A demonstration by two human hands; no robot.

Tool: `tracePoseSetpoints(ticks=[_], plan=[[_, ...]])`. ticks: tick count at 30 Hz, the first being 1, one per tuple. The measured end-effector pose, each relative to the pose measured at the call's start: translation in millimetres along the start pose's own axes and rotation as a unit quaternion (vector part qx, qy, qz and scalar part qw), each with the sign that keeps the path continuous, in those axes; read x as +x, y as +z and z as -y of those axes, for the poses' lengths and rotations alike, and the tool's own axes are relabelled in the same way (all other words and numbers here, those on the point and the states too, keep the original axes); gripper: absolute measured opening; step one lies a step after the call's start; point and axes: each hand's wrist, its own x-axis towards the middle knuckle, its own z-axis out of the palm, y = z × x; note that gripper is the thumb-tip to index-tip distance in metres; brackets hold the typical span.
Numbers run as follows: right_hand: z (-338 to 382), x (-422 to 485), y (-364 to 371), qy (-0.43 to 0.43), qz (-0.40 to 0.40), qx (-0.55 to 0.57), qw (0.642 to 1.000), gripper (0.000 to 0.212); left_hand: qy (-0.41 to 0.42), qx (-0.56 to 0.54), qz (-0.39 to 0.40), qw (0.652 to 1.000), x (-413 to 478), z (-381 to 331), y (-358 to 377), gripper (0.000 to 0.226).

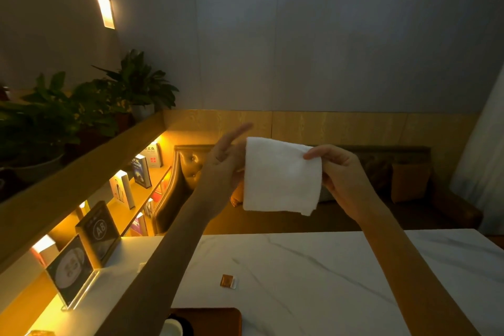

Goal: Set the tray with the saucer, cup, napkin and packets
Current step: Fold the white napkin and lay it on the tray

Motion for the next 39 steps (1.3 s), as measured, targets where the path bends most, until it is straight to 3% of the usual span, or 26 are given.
tracePoseSetpoints(ticks=[2,5,7,10,12,15,17,19,21,26,35,39], plan=[[-3,0,3,0.011,-0.024,0.012,1.0,0.03,-0.143,-0.099,0.028,0.984,-3,5,1,0.045],[-15,-4,3,0.069,-0.056,0.021,0.996,0.023,-0.251,-0.113,0.056,0.96,-24,37,3,0.064],[-26,-7,0,0.11,-0.076,0.013,0.991,0.02,-0.255,-0.112,0.016,0.96,-34,49,5,0.052],[-43,-14,-11,0.173,-0.068,0.071,0.98,0.028,-0.222,-0.078,0.049,0.971,-38,54,2,0.042],[-51,-18,-12,0.263,-0.054,0.139,0.953,0.034,-0.212,-0.076,0.057,0.973,-40,55,1,0.047],[-64,-30,-11,0.365,-0.008,0.113,0.924,0.047,-0.2,-0.062,0.045,0.977,-45,60,0,0.051],[-72,-37,-12,0.341,0.064,0.147,0.926,0.049,-0.21,-0.054,0.035,0.976,-47,64,-1,0.045],[-71,-43,-14,0.305,0.088,0.173,0.932,0.058,-0.238,-0.044,0.008,0.97,-48,65,-2,0.051],[-67,-43,-15,0.278,0.077,0.157,0.944,0.059,-0.251,-0.022,-0.003,0.968,-49,63,-5,0.057],[-56,-43,-15,0.234,0.088,0.108,0.962,0.046,-0.235,-0.007,0.054,0.97,-51,48,-15,0.051],[-62,-52,-21,0.249,0.123,0.104,0.955,0.057,-0.179,0.076,0.078,0.978,-57,38,-16,0.033],[-70,-59,-20,0.242,0.081,0.143,0.956,0.043,-0.15,0.112,0.084,0.979,-64,44,-16,0.03]])
